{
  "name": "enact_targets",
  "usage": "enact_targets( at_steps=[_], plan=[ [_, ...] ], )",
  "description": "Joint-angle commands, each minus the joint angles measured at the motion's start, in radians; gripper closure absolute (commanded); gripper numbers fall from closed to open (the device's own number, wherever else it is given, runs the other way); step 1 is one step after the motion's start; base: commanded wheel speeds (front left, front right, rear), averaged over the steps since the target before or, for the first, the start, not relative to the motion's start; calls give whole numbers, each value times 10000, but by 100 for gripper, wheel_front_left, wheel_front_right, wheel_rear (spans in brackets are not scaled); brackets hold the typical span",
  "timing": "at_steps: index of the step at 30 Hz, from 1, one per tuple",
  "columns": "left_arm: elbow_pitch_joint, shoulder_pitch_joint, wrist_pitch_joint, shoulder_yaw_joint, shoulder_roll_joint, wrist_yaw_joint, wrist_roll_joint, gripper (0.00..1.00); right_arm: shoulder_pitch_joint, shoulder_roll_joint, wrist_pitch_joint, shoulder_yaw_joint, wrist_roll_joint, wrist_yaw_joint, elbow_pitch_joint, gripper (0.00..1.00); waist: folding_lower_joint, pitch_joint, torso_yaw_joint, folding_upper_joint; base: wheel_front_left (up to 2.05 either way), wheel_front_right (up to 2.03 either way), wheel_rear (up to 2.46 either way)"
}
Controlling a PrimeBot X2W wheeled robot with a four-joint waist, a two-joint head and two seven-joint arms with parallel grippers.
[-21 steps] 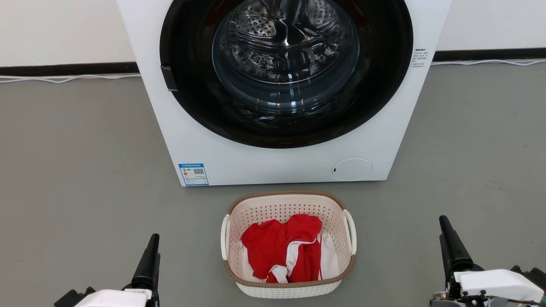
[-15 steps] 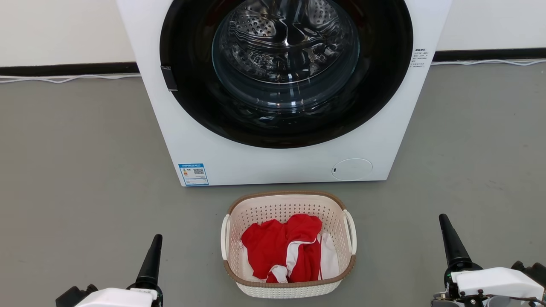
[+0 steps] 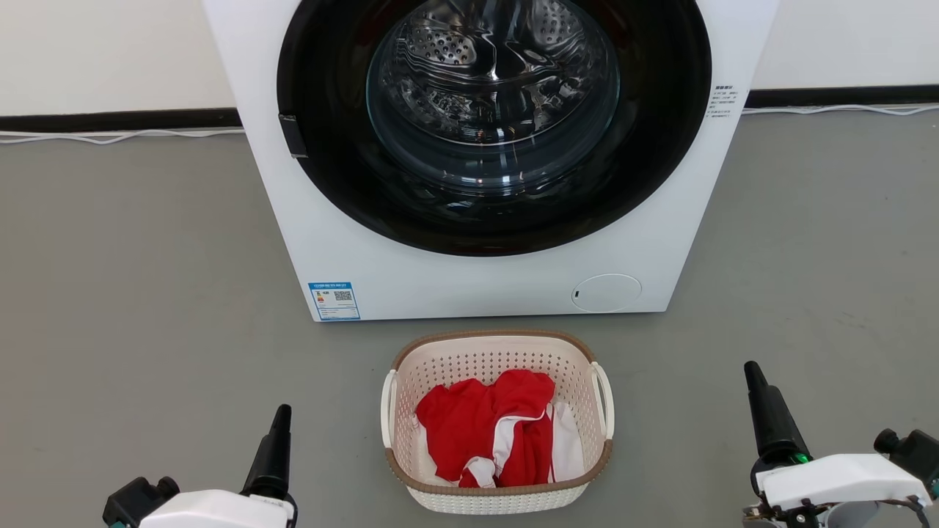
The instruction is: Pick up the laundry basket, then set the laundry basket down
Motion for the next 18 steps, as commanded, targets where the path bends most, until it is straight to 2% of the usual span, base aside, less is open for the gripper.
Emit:
enact_targets(
  at_steps=[1, 18],
  plan=[
    [-295, -407, -129, 73, 89, 93, 414, 0, -343, -175, -172, 153, -402, 33, -336, 0, -1, -3, 0, 0, 0, 0, 0],
    [-325, -385, -628, -61, 109, 263, 2777, 0, -473, -373, -671, 568, -2879, 44, -257, 0, -1, -21, 17, 0, 0, 0, 0]
  ],
)
